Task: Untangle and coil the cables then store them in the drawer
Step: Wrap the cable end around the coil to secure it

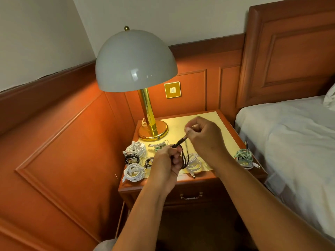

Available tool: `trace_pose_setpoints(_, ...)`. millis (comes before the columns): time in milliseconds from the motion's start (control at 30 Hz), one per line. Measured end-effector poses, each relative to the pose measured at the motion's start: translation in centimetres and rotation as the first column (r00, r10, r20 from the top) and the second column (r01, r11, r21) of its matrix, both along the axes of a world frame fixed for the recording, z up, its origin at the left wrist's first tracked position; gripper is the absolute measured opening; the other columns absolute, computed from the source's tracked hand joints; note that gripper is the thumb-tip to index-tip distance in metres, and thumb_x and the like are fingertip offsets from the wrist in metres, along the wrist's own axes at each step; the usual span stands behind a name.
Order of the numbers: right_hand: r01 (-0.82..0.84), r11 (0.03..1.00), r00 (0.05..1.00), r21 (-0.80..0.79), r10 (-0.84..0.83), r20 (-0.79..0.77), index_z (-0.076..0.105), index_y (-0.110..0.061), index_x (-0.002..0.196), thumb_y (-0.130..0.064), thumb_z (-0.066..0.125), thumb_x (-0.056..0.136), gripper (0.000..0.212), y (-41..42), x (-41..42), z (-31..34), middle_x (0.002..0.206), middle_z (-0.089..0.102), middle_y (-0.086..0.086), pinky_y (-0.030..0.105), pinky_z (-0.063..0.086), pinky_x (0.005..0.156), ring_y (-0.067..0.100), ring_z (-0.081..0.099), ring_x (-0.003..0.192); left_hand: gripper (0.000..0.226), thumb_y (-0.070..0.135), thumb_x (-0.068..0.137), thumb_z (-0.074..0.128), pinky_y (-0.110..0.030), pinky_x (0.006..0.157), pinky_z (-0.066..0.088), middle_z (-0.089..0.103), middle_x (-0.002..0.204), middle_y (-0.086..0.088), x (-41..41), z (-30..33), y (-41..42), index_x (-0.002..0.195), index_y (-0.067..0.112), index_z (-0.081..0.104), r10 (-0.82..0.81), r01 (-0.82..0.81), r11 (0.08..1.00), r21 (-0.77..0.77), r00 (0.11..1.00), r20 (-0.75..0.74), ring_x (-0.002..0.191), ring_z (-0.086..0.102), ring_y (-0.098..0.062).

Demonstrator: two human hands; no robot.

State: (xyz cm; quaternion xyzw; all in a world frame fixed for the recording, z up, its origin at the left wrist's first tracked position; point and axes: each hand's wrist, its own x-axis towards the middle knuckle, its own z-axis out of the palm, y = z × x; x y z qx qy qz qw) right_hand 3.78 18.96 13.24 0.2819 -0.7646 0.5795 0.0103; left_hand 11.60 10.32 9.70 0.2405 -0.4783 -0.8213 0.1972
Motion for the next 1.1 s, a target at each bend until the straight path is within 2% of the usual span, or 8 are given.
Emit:
trace_pose_setpoints(200, 0.048, 0.997, 0.964, 0.066, -0.064, 0.258, 0.051, -0.016, 0.127, -0.024, 0.065, 0.092, 0.039, 1.5, -2.1, -2.7, 0.103, 0.060, 0.007, 0.025, 0.047, 0.068, 0.015, 0.058, 0.086, 0.031, 0.013, 0.098, 0.034, -0.017, 0.040, 0.034, 0.037, 0.057, 0.001, 0.0, -0.5, -0.5, 0.075, 0.007, 0.053, -0.109, 0.137, 0.950, 0.280, 0.988, -0.113, 0.045, 0.034, -0.009)
trace_pose_setpoints(300, -0.077, 0.956, 0.674, -0.283, 0.259, 0.692, 0.044, -0.015, 0.137, -0.038, 0.066, 0.088, 0.059, 1.8, 1.6, -5.7, 0.119, 0.060, 0.006, 0.044, 0.051, 0.091, 0.023, 0.061, 0.102, 0.034, 0.015, 0.102, 0.034, -0.018, 0.044, 0.035, 0.036, 0.055, 0.001, -1.1, -0.8, 0.4, 0.076, 0.006, 0.053, -0.004, 0.063, 0.938, 0.341, 0.985, -0.172, 0.046, 0.033, -0.009)
trace_pose_setpoints(467, 0.240, 0.811, 0.517, -0.533, 0.358, 0.778, 0.053, -0.011, 0.124, -0.025, 0.066, 0.088, 0.040, 1.8, 4.0, -8.7, 0.116, 0.060, 0.010, 0.036, 0.052, 0.083, 0.024, 0.061, 0.104, 0.035, 0.016, 0.104, 0.033, -0.021, 0.046, 0.035, 0.035, 0.054, 0.001, -2.2, -1.5, 1.6, 0.074, 0.008, 0.049, 0.145, -0.051, 0.914, 0.403, 0.968, -0.206, 0.047, 0.032, -0.010)
trace_pose_setpoints(533, 0.263, 0.889, 0.642, -0.374, 0.128, 0.756, 0.053, -0.021, 0.119, -0.029, 0.070, 0.087, 0.038, 1.7, 4.1, -9.0, 0.129, 0.050, 0.008, 0.037, 0.048, 0.093, 0.025, 0.053, 0.114, 0.034, 0.014, 0.102, 0.033, -0.023, 0.049, 0.032, 0.034, 0.055, 0.000, -2.1, -1.6, 2.2, 0.071, 0.010, 0.046, 0.164, -0.076, 0.909, 0.411, 0.969, -0.184, 0.049, 0.030, -0.011)
trace_pose_setpoints(633, 0.330, 0.942, 0.808, -0.054, -0.253, 0.532, 0.059, -0.021, 0.102, -0.042, 0.068, 0.086, 0.028, 2.3, 4.1, -9.1, 0.123, 0.047, 0.007, 0.024, 0.046, 0.072, 0.020, 0.053, 0.103, 0.028, 0.009, 0.095, 0.033, -0.025, 0.051, 0.029, 0.033, 0.056, -0.001, -2.1, -1.5, 2.7, 0.069, 0.010, 0.044, 0.191, -0.096, 0.886, 0.454, 0.967, -0.169, 0.049, 0.029, -0.013)
trace_pose_setpoints(800, 0.111, 0.966, 0.782, -0.235, 0.061, 0.620, 0.072, -0.017, 0.087, -0.046, 0.061, 0.089, 0.031, 3.2, 4.4, -8.0, 0.066, 0.060, -0.005, 0.023, 0.042, 0.060, 0.008, 0.052, 0.063, 0.025, 0.010, 0.093, 0.034, -0.025, 0.054, 0.027, 0.032, 0.058, -0.001, -2.4, -1.7, 3.4, 0.070, 0.011, 0.044, 0.188, -0.095, 0.877, 0.471, 0.970, -0.153, 0.053, 0.027, -0.013)
trace_pose_setpoints(933, 0.216, 0.928, 0.820, -0.303, -0.004, 0.572, 0.071, -0.021, 0.077, -0.020, 0.065, 0.092, 0.016, 3.0, 3.9, -7.6, 0.064, 0.067, -0.006, 0.013, 0.043, 0.052, 0.003, 0.059, 0.061, 0.025, 0.012, 0.093, 0.035, -0.025, 0.058, 0.031, 0.033, 0.059, -0.002, -2.4, -2.2, 3.9, 0.069, 0.011, 0.043, 0.164, -0.083, 0.873, 0.481, 0.978, -0.129, 0.055, 0.030, -0.014)
trace_pose_setpoints(1100, 0.251, 0.926, 0.845, -0.283, -0.067, 0.530, 0.069, -0.020, 0.084, -0.021, 0.063, 0.094, 0.012, 3.2, 3.3, -7.6, 0.071, 0.064, -0.004, 0.023, 0.045, 0.062, 0.009, 0.057, 0.068, 0.018, 0.013, 0.088, 0.046, -0.033, 0.073, 0.037, 0.046, 0.069, -0.006, -1.8, -2.5, 3.9, 0.070, 0.013, 0.046, 0.105, -0.092, 0.939, 0.330, 0.994, -0.020, 0.069, 0.042, -0.019)
